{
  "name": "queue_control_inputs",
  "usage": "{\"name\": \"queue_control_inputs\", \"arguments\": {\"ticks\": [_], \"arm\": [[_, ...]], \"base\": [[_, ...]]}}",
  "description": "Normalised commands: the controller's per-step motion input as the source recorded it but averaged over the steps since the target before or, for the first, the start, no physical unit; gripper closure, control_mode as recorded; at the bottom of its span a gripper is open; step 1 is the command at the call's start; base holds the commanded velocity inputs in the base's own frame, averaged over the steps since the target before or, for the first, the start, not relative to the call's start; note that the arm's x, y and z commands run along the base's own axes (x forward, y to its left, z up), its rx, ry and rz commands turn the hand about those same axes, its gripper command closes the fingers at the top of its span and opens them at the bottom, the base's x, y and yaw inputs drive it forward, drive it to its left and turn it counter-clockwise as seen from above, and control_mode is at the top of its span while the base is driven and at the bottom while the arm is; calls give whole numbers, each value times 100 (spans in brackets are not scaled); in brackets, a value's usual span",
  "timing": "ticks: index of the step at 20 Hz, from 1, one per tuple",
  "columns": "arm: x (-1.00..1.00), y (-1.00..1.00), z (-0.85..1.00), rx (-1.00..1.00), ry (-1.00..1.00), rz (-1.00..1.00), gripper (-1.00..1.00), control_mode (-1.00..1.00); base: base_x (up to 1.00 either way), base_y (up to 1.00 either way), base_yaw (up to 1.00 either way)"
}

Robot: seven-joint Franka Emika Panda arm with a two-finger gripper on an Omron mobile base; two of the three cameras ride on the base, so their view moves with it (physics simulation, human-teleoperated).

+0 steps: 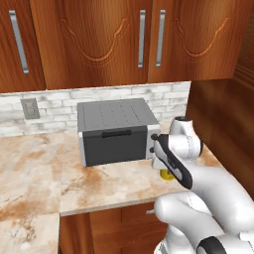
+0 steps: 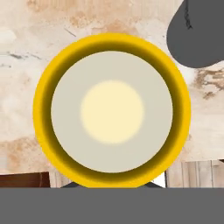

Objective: Pick the mug from the counter and place it inside the microwave. Then close the microwave.

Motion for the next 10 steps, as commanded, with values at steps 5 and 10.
{"name": "queue_control_inputs", "arguments": {"ticks": [5,10], "arm": [[-61,0,64,0,-15,0,100,-100],[-78,0,59,0,-16,0,100,-100]], "base": [[0,0,0],[0,0,0]]}}
